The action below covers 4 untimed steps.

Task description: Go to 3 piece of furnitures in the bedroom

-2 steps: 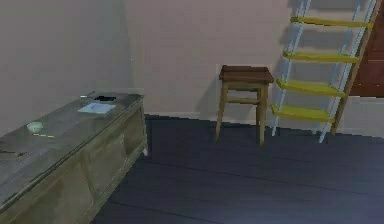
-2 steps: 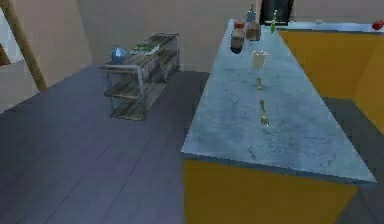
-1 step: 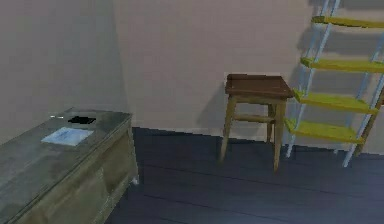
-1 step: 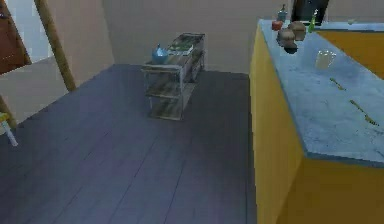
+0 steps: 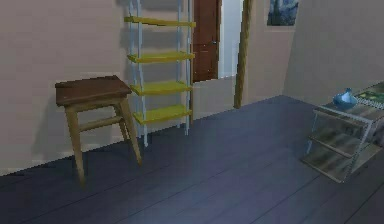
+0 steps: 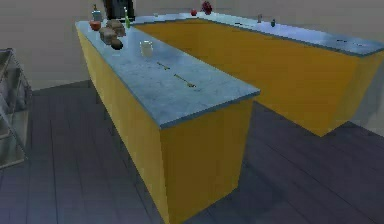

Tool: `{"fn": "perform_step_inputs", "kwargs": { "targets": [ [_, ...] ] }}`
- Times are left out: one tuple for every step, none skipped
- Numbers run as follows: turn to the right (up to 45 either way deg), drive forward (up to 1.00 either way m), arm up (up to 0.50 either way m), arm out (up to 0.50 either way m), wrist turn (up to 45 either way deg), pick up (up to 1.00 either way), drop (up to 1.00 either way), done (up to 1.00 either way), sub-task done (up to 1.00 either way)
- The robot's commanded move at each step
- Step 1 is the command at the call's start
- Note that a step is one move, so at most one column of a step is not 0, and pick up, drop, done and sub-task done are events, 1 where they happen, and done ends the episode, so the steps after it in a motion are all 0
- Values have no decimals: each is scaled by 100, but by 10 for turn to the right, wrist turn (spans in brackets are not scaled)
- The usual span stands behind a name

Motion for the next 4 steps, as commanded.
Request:
{"fn": "perform_step_inputs", "kwargs": {
  "targets": [
    [150, 0, 0, 0, 0, 0, 0, 0, 0],
    [0, 50, 0, 0, 0, 0, 0, 0, 0],
    [-30, 0, 0, 0, 0, 0, 0, 0, 0],
    [0, 100, 0, 0, 0, 0, 0, 0, 0]
  ]
}}
